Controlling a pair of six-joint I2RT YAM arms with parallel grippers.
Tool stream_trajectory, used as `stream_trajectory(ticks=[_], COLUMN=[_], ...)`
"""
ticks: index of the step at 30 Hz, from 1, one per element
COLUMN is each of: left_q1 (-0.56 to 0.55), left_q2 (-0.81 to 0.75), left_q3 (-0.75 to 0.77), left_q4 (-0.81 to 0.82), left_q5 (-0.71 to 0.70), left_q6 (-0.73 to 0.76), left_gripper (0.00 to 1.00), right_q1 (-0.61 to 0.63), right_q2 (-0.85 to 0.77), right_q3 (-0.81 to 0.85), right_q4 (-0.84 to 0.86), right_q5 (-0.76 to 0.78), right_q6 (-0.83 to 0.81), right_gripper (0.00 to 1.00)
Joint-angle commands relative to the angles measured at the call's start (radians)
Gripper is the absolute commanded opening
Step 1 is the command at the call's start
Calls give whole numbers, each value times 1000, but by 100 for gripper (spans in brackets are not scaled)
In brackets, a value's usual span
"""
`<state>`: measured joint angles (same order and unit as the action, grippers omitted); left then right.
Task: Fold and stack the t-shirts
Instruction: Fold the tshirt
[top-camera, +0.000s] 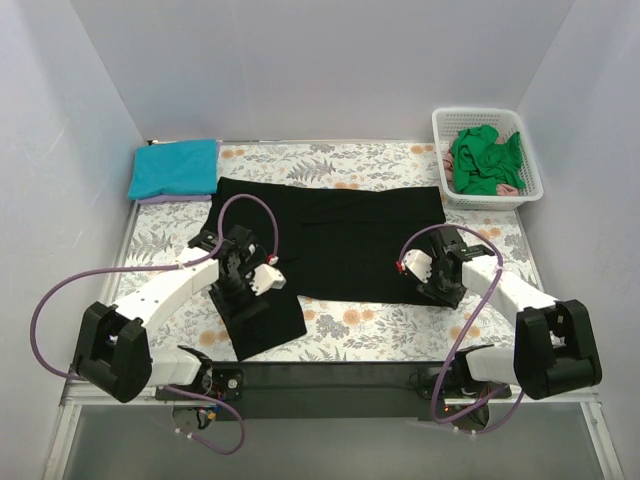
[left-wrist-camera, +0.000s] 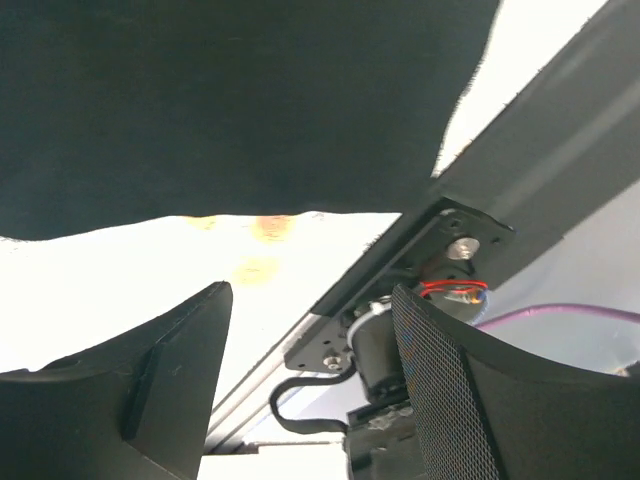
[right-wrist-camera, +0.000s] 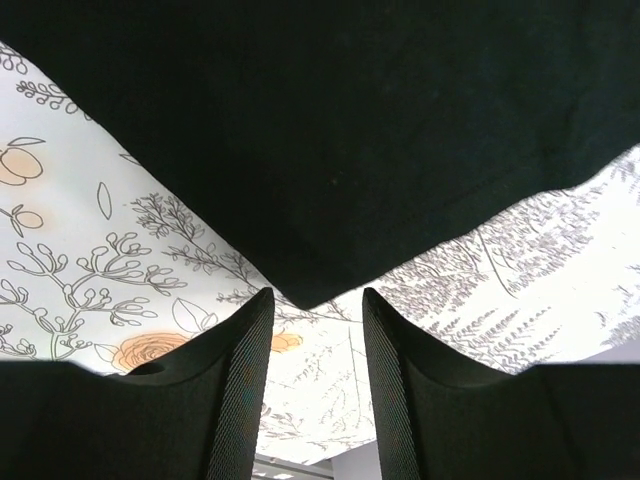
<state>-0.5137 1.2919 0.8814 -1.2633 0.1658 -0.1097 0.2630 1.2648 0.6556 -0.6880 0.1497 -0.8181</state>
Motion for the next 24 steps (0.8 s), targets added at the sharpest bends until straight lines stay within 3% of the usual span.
stream_trajectory(ticks=[1,8,12,14,24], left_q1=[95,210,271,320,331], left_q2=[1,17,3,-2,-23], left_q3=[31,67,39,25,-108], left_q4=[15,8,57,94,286], left_q5=[34,96,112,132,132], left_q6=[79,105,134,146,151], left_gripper=[64,64,64,63,53], right_q1=[-2,-2,-4,-2,-2], right_q2=[45,77,88,84,88], right_q3=[4,-56,-59,-54,-4], right_q4=[8,80,85,82,48], right_q5=[-35,-16,-19,-12,-21], right_q6=[-6,-13,-7,-6,10], right_gripper=[46,35,9,1,1])
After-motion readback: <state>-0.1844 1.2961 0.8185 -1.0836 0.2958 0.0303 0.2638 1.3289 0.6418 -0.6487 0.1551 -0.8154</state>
